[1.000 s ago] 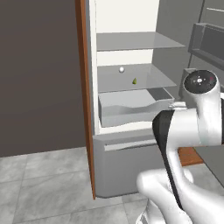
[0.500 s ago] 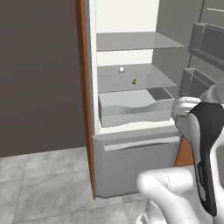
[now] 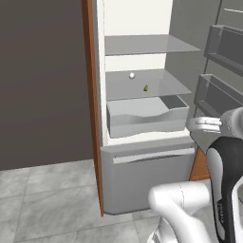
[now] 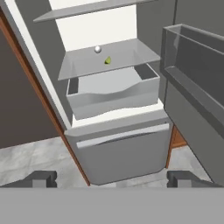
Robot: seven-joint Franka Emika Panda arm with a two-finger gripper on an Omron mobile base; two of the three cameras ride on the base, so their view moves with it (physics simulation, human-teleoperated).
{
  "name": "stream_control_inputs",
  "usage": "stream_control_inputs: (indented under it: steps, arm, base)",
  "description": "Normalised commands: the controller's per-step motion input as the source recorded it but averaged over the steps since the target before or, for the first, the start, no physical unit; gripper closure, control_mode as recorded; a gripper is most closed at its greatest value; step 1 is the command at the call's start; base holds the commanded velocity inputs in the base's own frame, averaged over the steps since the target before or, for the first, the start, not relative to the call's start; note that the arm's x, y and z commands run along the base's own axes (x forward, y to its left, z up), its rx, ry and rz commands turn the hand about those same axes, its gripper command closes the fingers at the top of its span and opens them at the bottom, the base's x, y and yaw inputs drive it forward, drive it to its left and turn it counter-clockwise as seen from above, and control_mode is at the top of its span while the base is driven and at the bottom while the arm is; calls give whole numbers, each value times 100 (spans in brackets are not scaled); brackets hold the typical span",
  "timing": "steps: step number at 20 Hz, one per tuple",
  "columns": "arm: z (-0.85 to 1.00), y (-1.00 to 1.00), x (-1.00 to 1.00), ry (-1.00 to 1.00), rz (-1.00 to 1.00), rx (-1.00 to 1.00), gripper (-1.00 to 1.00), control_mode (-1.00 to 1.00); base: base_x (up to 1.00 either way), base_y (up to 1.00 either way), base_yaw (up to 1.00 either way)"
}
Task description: Take the lemon wedge from the fridge and place it on the plate with fish on the dining counter.
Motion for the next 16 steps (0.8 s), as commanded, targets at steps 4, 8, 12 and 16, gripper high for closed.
stream_control_inputs:
  steps: [4, 8, 12, 16]
  arm:
    - [0, -10, 16, 0, 0, 2, -100, -100]
    - [0, 0, 23, 0, 0, 0, -100, -100]
    - [0, -6, 14, 0, 0, 0, -100, -100]
    - [0, -5, 8, 0, 0, 0, -100, 100]
  base:
    - [0, 0, 0]
    - [0, 0, 0]
    - [0, 0, 0]
    - [23, -22, 0]
